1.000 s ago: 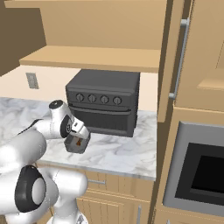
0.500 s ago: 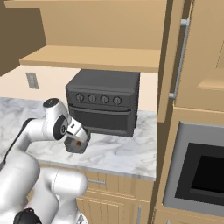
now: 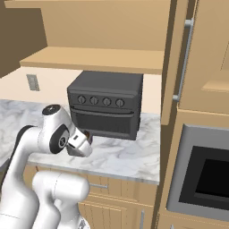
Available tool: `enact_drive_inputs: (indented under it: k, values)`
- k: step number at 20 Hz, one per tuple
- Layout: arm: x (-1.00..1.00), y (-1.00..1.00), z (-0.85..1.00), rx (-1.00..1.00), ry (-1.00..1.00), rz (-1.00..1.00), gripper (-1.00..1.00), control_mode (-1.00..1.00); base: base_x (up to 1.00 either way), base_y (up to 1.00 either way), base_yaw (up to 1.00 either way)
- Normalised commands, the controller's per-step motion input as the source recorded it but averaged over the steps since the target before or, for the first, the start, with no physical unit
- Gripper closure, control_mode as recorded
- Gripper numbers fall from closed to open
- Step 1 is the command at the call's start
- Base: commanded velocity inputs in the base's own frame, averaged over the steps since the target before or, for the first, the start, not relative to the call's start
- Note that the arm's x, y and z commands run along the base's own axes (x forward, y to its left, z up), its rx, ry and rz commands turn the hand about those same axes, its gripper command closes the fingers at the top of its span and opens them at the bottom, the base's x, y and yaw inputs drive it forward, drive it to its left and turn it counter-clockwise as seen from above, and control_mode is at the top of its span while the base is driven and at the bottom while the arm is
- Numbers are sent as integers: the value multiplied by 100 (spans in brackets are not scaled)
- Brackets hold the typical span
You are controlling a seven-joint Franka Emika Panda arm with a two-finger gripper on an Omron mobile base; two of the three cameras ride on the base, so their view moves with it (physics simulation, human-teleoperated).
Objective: Retrieve the tupperware from the cabinet, then place the raw meat into the tupperware to avoid contamination.
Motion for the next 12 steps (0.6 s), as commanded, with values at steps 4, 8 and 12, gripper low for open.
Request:
enact_drive_inputs:
  k: [4, 8, 12]
  values:
    - [-64, -57, 34, 0, 0, -12, 100, -100, 0, 0, 0]
    - [-64, -54, 35, 1, 0, -13, 100, -100, 0, 0, 0]
    - [-63, -48, 28, 1, 0, -13, -100, -100, 0, 0, 0]
